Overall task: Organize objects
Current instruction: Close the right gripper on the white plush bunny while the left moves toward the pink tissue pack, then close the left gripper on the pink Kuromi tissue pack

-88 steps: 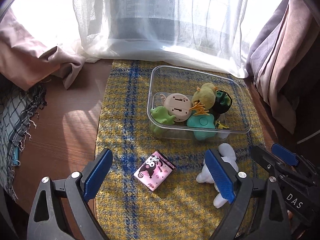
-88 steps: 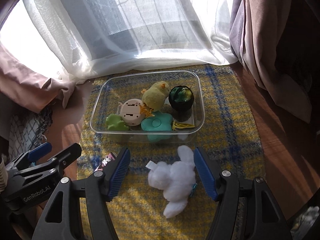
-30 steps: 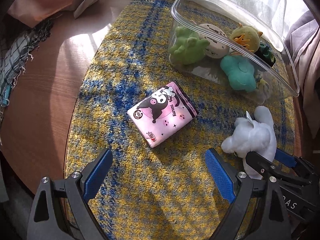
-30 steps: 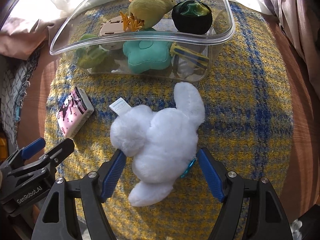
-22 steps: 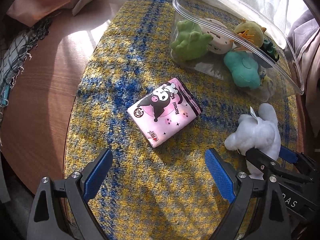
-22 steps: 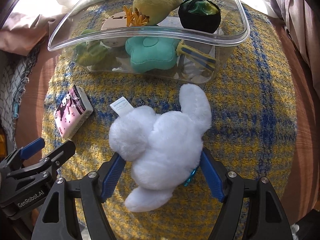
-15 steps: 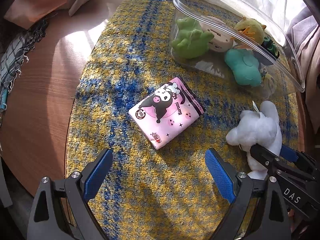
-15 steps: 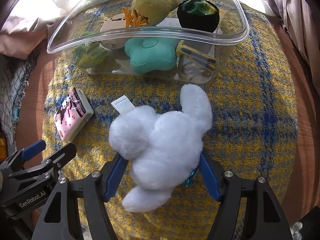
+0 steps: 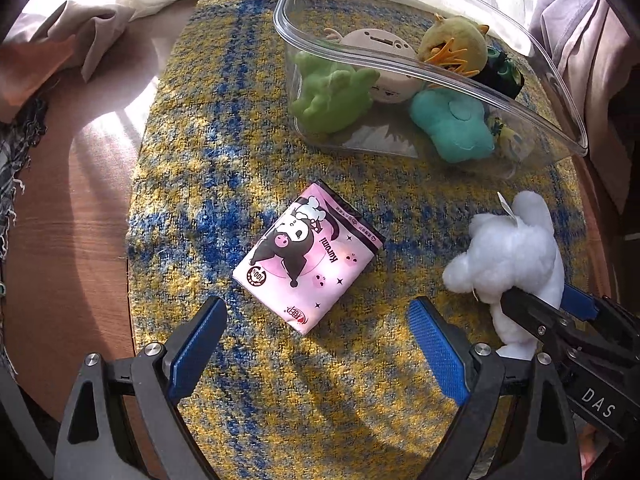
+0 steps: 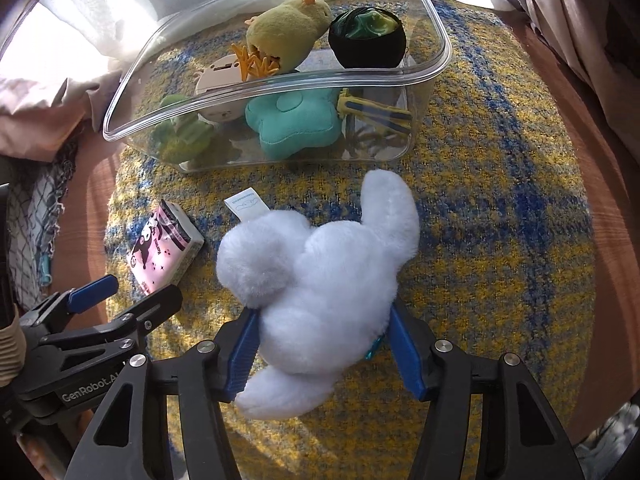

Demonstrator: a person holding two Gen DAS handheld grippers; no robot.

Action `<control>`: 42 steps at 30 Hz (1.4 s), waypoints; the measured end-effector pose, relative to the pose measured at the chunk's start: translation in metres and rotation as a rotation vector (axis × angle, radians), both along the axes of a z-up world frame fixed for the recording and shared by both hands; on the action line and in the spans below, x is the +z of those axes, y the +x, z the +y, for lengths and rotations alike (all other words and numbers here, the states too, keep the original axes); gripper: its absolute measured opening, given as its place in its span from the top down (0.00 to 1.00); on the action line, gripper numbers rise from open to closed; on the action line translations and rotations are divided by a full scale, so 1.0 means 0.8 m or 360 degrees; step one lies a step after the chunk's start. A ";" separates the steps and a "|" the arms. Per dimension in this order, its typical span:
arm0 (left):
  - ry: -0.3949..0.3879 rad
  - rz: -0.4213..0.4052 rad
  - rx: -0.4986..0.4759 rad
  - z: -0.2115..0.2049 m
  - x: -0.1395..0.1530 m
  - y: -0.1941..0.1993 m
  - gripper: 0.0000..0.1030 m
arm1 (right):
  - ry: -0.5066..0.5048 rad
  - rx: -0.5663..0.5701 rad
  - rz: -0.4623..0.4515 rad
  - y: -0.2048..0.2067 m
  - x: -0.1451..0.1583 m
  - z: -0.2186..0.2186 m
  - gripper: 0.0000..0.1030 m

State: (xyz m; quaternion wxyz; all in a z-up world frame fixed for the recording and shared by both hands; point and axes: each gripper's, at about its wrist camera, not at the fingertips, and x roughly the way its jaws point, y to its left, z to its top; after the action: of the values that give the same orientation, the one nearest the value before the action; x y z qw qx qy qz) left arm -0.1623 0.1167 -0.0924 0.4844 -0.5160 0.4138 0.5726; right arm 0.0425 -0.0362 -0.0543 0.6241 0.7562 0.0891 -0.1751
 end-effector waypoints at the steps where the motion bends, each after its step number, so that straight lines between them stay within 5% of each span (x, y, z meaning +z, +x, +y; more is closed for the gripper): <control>1: -0.0002 -0.0001 -0.0025 0.004 -0.001 -0.001 0.13 | 0.0015 -0.0016 0.0004 -0.001 0.001 0.001 0.42; 10: -0.0040 0.0002 -0.0190 0.034 -0.012 -0.001 0.23 | 0.0148 -0.0107 0.0040 0.004 0.003 0.006 0.42; 27: 0.0009 0.0130 -0.0280 0.059 -0.028 0.007 0.21 | 0.0244 -0.0208 0.0073 0.015 0.017 0.006 0.42; 29: 0.0009 0.0154 -0.0260 0.060 -0.029 0.006 0.29 | 0.0250 -0.0221 0.0077 0.014 0.018 0.005 0.42; 33: 0.0025 0.0063 -0.0199 0.058 -0.023 -0.003 0.70 | 0.0251 -0.0245 0.0081 0.010 0.019 0.005 0.42; 42: 0.0108 -0.0074 -0.0170 0.047 0.000 0.008 0.77 | 0.0204 -0.0293 0.0065 0.000 0.030 0.008 0.42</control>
State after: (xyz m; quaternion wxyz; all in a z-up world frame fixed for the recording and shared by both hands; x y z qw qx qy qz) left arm -0.1560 0.1547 -0.0924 0.5409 -0.4896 0.4100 0.5474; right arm 0.0422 -0.0302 -0.0302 0.5539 0.7958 0.0429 -0.2411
